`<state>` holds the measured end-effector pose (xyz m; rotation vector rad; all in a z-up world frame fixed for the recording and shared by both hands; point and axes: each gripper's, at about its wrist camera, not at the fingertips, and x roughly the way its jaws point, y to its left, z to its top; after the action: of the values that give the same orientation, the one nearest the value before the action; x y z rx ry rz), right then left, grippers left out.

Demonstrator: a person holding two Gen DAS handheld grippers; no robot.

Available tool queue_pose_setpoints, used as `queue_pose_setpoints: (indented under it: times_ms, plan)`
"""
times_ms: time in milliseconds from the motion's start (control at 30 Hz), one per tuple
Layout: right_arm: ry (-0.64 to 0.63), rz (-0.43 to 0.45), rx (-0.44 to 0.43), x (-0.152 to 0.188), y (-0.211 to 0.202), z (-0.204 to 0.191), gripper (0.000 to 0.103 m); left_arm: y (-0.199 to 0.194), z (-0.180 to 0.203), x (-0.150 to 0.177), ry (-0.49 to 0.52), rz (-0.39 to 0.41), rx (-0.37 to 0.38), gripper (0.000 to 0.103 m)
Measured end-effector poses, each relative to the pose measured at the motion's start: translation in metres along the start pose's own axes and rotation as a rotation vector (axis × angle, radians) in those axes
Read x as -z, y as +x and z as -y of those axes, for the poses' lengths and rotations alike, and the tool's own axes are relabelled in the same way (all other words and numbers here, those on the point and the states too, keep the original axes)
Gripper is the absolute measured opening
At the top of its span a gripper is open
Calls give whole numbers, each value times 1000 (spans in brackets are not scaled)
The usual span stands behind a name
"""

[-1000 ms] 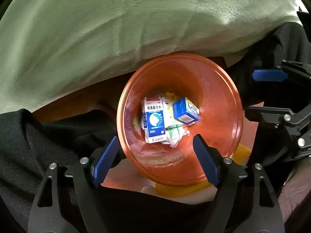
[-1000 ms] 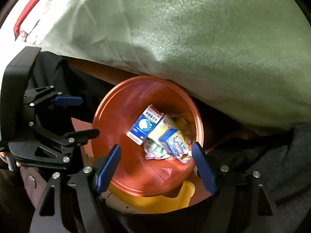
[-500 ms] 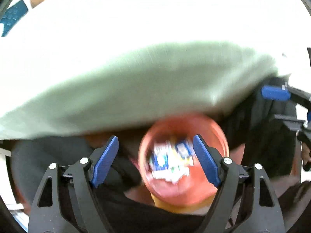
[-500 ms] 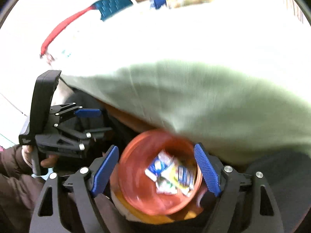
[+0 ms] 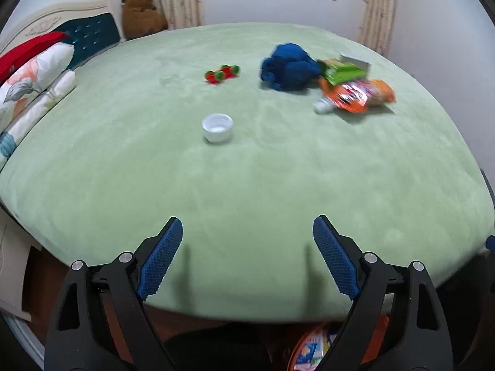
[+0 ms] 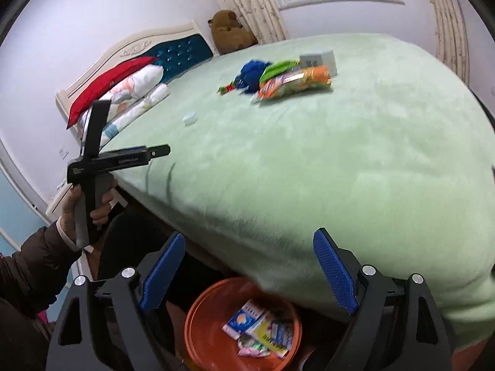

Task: Collect trash
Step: 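Move both open tools back over the bed, then grasp the green snack bag with the right tool while the left tool grasps the blue cloth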

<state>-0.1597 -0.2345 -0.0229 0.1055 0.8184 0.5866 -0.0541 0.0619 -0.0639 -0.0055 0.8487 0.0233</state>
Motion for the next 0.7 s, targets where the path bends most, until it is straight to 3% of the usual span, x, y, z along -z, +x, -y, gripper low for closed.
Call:
queue_pose_setpoints:
  times_ms: [200,333,533,700]
  plan:
    - [20,36,5,-86,28,15,85,1,-8,-25,-67,54,50,84]
    - [75,14,-74,-169,70,29,85,7,-3,-41,-88,86,78,84]
    - [209,-154,-69,-265,173,57,86,22,0,-61,-96,83,114,84]
    - [264,-310,-29,-294,241,72,86,29,-1,-75,-91,84,126,84]
